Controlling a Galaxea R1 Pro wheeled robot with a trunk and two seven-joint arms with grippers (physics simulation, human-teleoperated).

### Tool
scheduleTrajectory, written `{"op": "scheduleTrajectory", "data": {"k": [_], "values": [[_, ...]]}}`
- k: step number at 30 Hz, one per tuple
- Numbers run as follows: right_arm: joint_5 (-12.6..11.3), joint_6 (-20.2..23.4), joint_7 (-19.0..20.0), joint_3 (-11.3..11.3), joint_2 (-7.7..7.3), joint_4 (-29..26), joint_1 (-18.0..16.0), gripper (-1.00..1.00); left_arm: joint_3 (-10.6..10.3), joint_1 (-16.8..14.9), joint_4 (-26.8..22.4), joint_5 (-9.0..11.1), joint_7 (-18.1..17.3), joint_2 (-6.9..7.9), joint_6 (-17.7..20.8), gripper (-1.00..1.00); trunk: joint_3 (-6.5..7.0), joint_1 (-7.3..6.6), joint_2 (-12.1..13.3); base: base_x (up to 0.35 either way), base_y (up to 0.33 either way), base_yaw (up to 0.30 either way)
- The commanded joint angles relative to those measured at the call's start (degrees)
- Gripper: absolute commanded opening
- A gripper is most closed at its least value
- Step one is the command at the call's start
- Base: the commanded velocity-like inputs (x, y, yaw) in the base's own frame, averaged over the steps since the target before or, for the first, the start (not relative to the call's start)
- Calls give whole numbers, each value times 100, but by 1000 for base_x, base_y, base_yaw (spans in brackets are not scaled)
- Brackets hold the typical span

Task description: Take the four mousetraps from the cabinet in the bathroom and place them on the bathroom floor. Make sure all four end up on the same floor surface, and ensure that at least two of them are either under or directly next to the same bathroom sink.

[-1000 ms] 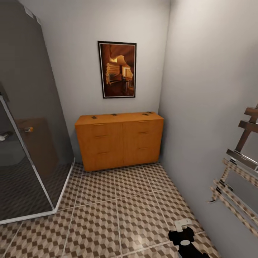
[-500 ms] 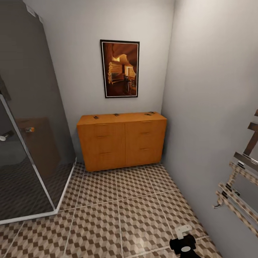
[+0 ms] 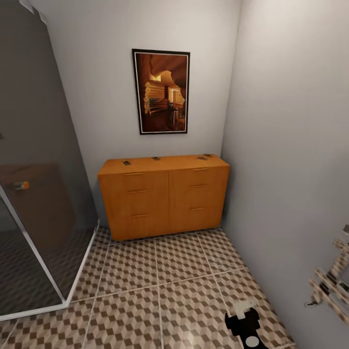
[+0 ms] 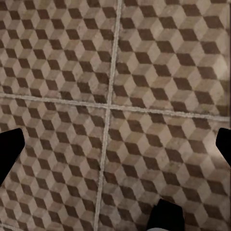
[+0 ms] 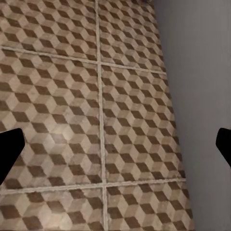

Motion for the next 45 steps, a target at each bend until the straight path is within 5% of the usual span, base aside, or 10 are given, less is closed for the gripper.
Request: {"op": "scheduleTrajectory", "data": {"k": [1,18,28,31,38,43,44,45], "values": [[18,-27,-37,12,1,11,-5,100,-32,0,-15,39,26,3,36,100,-6,3,-3,334,0,0],[0,-98,-69,1,3,30,3,100,-33,0,30,40,8,-61,34,100,-6,3,-3,334,0,0],[-57,148,-83,-29,18,-53,-264,100,-7,-6,-214,64,-517,-72,-43,100,-6,3,-3,334,18,0],[-170,398,-79,-45,6,-67,-467,100,-1,-8,-466,70,-606,-78,-69,100,-6,3,-3,335,2,0],[-973,1293,-69,-50,-8,-110,-1147,100,10,-29,-1446,81,-636,-88,46,100,-6,3,-3,338,0,0],[-1265,2298,-43,-50,-31,-122,-1745,100,2,-40,-2273,80,-634,-149,786,100,-6,3,-3,339,0,0],[-1325,2818,8,-50,-36,-162,-2034,100,-3,-42,-2950,76,-639,-212,1782,100,-6,3,-3,270,0,0],[-1333,2923,31,-49,-37,-191,-2080,100,-4,-43,-3152,76,-639,-222,2047,100,-6,3,-3,216,0,0]]}}
